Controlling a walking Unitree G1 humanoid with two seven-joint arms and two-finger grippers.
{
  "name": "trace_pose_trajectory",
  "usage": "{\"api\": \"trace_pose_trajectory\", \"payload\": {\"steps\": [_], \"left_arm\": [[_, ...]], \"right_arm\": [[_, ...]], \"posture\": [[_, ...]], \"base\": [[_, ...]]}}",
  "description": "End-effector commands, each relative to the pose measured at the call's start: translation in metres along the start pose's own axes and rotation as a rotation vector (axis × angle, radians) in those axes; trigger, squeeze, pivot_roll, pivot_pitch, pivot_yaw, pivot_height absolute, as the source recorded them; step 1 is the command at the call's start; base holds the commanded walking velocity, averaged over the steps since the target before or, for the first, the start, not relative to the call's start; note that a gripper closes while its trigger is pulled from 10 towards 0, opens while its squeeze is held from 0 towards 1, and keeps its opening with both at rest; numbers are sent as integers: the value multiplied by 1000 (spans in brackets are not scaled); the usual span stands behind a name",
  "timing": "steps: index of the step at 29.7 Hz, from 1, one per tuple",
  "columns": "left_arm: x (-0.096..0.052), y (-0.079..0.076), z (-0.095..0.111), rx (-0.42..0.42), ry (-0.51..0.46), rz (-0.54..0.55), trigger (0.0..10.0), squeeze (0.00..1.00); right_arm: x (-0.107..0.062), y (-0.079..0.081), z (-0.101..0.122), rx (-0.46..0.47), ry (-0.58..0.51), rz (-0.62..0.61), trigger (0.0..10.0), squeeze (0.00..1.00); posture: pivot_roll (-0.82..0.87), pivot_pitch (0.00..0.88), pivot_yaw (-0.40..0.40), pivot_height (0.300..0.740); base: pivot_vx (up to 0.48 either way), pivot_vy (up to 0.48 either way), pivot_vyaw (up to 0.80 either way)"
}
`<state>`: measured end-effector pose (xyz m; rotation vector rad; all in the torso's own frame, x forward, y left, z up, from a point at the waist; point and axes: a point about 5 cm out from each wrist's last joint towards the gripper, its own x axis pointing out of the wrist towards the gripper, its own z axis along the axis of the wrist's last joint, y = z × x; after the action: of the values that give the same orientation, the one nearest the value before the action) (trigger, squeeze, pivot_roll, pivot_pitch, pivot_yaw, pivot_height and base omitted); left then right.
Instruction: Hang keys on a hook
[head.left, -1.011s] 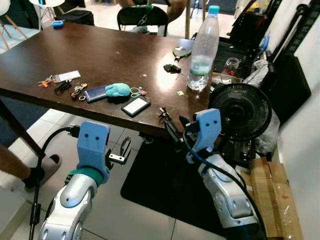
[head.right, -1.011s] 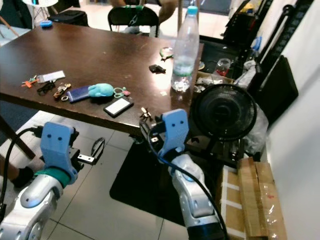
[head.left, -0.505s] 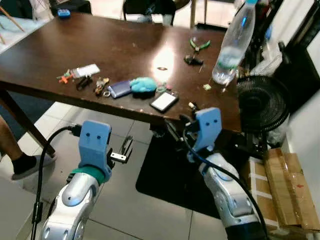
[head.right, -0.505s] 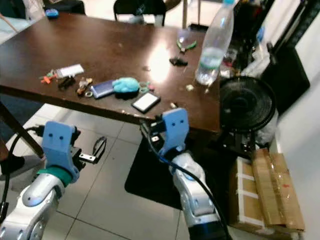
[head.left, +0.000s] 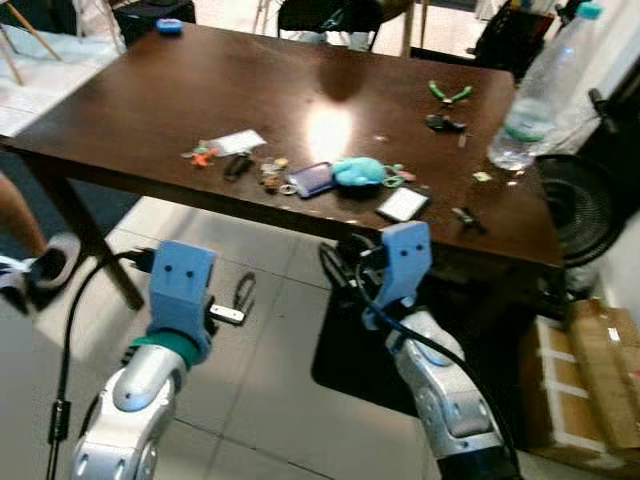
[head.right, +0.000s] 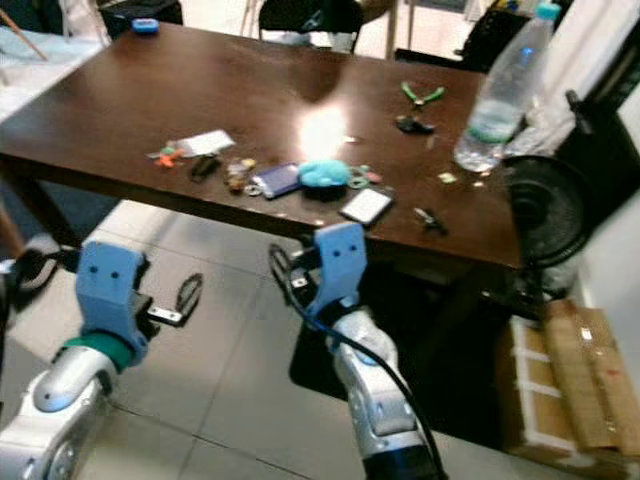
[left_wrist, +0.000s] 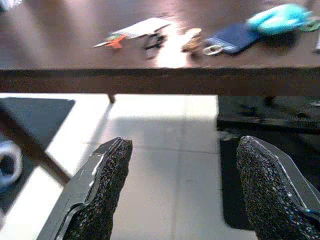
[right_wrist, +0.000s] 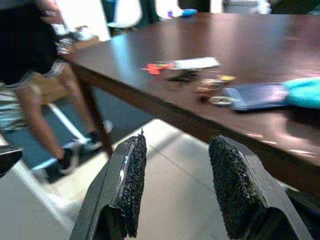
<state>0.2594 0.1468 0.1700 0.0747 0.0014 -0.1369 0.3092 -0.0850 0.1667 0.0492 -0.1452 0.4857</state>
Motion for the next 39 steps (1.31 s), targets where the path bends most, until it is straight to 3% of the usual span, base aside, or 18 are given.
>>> {"api": "trace_pose_trajectory", "payload": {"steps": [1,6,27,33,39], "left_arm": [[-1,-3,-4,-2,19,-12,10000,0],[-1,-3,-4,-1,18,-14,10000,0],[1,-4,-1,2,8,-27,10000,0],[1,-3,1,38,-18,-16,10000,0],[2,2,2,64,-36,17,10000,0]], "right_arm": [[-3,-3,-3,5,11,-15,10000,0],[-3,-3,-3,7,11,-14,10000,0],[-3,-3,-4,10,9,-17,10000,0],[-2,-2,-4,3,5,-18,10000,0],[-2,-2,-5,-2,5,-14,10000,0]], "posture": [[-11,82,62,740],[-11,83,63,740],[-13,79,68,740],[-13,78,70,740],[-12,78,70,740]], "base": [[0,398,0],[0,380,0],[0,0,-800],[0,0,0],[377,0,0]]}}
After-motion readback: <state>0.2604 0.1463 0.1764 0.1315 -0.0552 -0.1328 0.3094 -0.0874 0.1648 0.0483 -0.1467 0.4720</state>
